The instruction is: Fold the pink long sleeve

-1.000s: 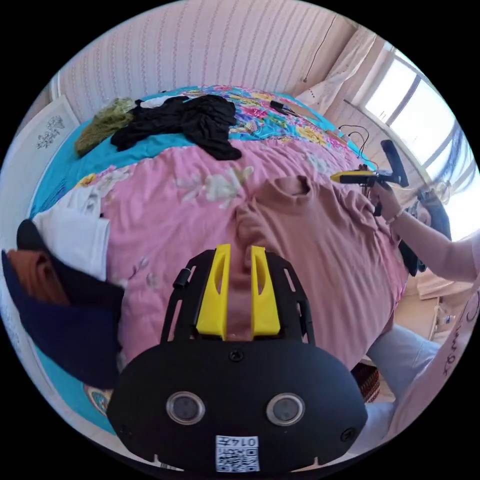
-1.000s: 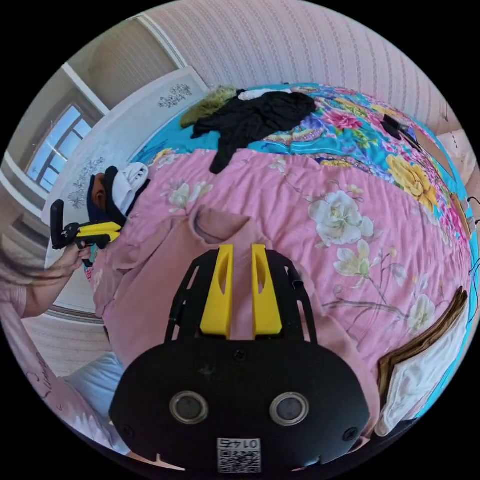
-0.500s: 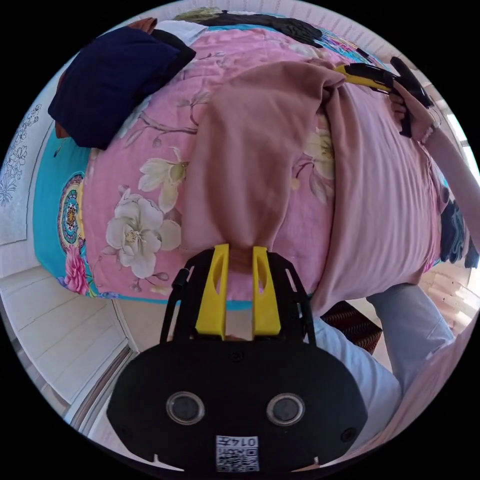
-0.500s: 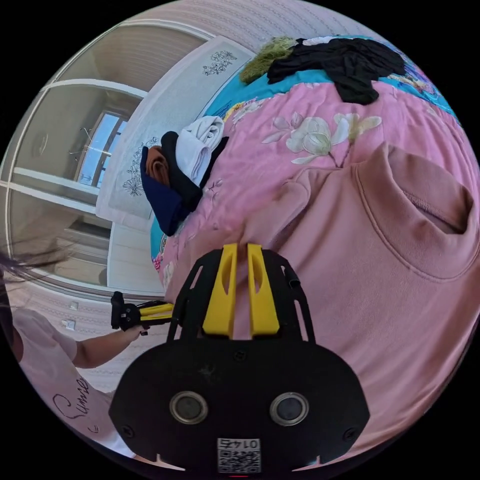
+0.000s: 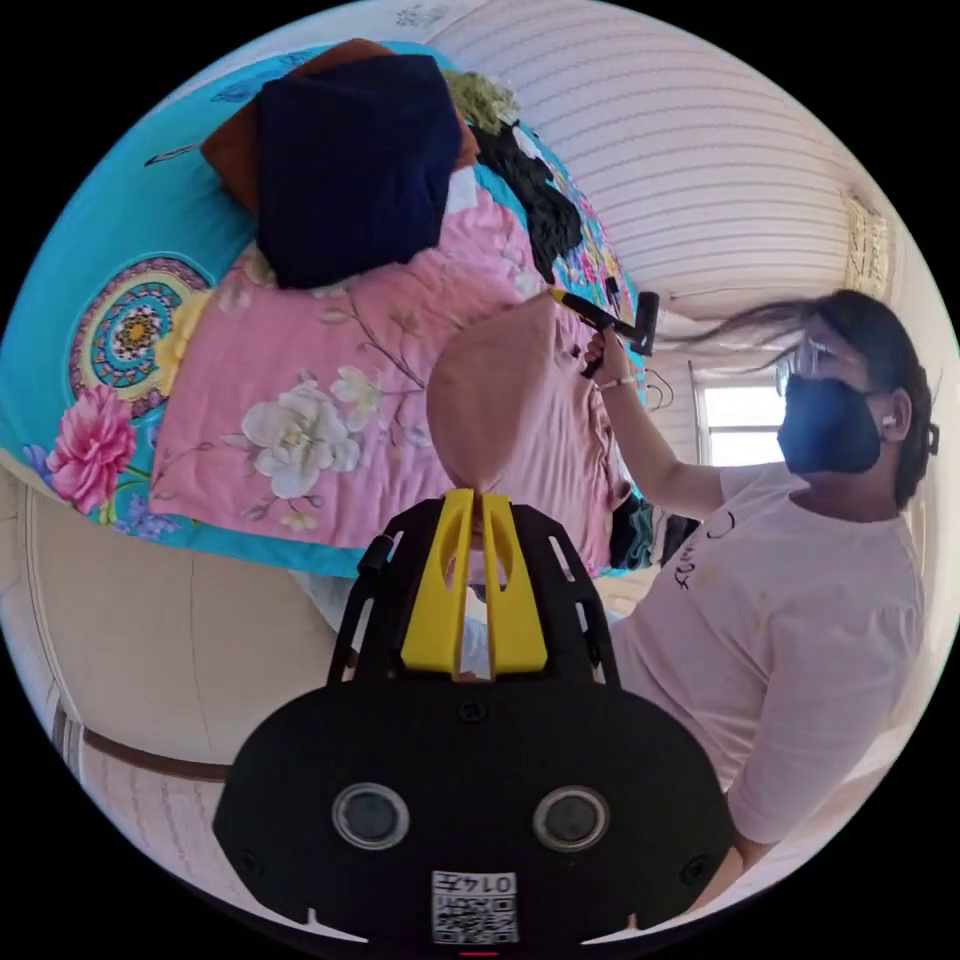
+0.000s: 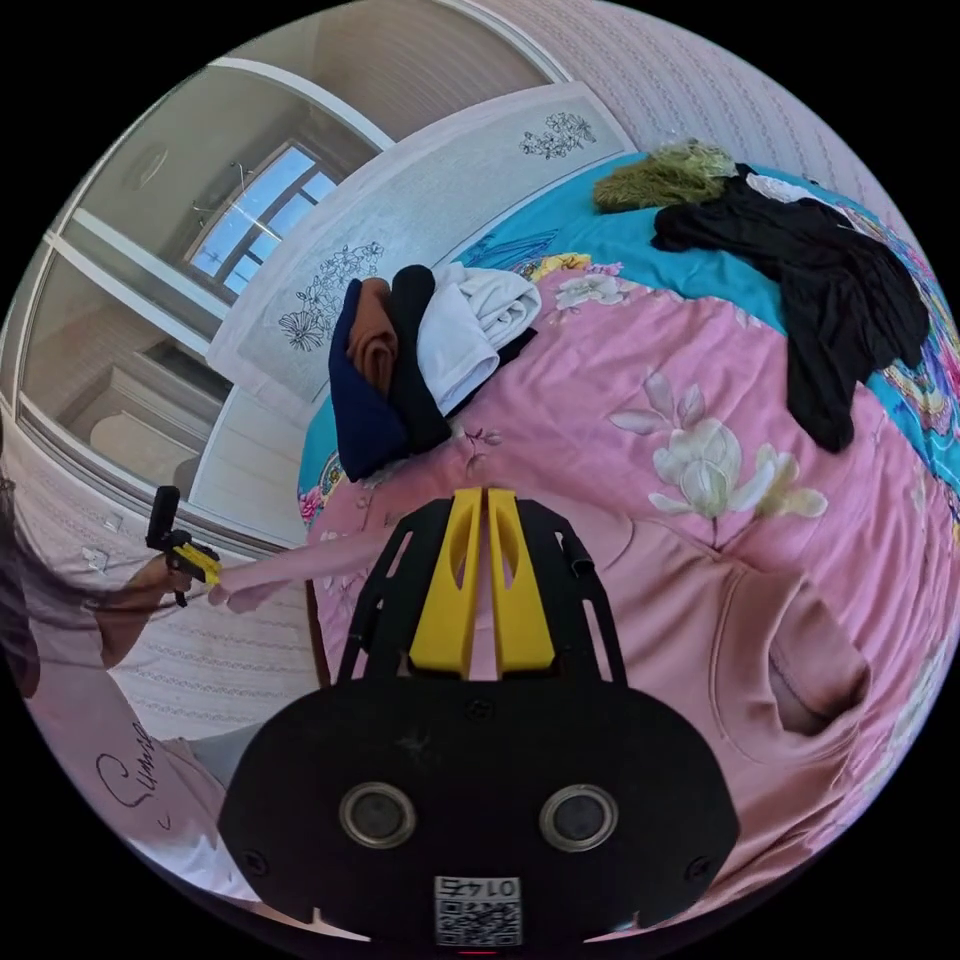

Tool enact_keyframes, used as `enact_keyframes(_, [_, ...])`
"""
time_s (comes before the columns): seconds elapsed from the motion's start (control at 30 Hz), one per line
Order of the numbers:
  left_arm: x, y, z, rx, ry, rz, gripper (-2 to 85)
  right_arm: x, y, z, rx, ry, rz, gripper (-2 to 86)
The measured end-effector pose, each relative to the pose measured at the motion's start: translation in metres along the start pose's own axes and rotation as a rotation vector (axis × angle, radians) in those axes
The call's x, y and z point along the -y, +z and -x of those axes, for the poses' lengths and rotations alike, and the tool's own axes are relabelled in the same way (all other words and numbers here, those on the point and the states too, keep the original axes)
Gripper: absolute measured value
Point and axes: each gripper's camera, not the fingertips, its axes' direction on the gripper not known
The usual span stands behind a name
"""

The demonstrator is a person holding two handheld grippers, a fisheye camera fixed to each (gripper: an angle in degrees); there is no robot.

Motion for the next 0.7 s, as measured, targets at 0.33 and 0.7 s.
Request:
enact_keyframes(0.33, [0.061, -0.063, 0.134, 0.376, -0.392, -0.446, -0.5, 0.022, 0.100, -0.005, -0.121, 0.021, 0.235, 0.6])
enact_keyframes(0.7, [0.092, 0.046, 0.098, 0.507, -0.218, -0.251, 6.4, -0.057, 0.054, 0.046, -0.048, -0.019, 0.065, 0.2])
